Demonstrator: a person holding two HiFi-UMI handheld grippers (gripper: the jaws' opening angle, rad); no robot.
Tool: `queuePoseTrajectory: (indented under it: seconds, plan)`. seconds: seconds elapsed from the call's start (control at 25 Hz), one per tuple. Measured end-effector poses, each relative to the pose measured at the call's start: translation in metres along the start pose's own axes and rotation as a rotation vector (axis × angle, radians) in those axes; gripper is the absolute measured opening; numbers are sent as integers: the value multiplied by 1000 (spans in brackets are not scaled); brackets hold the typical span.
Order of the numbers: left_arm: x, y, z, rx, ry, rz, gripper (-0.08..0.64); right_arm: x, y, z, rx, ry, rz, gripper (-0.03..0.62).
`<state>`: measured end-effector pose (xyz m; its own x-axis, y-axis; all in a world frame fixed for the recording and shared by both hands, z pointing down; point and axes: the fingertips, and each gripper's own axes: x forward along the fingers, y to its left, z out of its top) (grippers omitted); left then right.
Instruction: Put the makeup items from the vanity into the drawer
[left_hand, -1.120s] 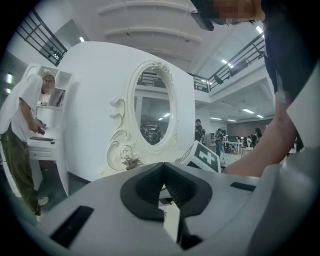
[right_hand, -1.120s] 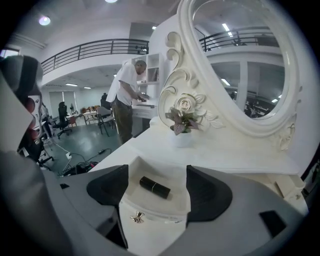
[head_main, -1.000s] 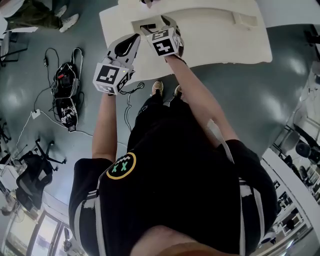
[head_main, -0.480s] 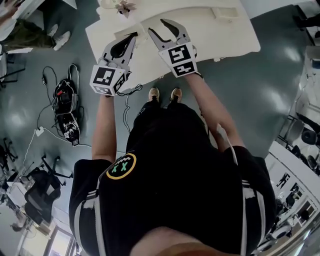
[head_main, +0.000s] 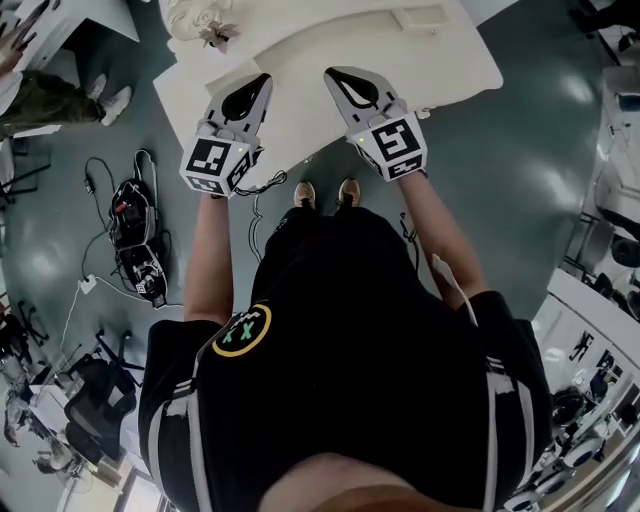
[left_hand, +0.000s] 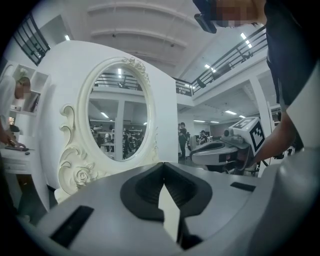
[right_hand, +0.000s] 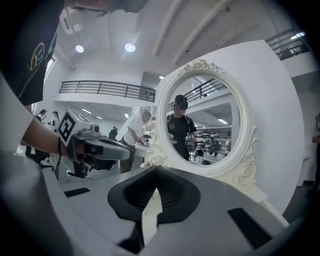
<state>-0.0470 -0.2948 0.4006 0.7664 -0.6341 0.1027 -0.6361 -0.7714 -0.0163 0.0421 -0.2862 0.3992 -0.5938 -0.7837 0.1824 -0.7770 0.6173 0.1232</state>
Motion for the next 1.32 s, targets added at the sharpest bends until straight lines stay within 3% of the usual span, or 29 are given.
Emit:
queuePoseTrajectory:
  seconds: [0.32, 1.32]
  plan:
    - [14, -15, -3, -5, 12, -19, 20, -12, -7, -11, 14, 12, 17, 21]
    - [30, -26, 17, 40, -2, -17, 20, -20, -26, 14, -35, -33, 25, 20]
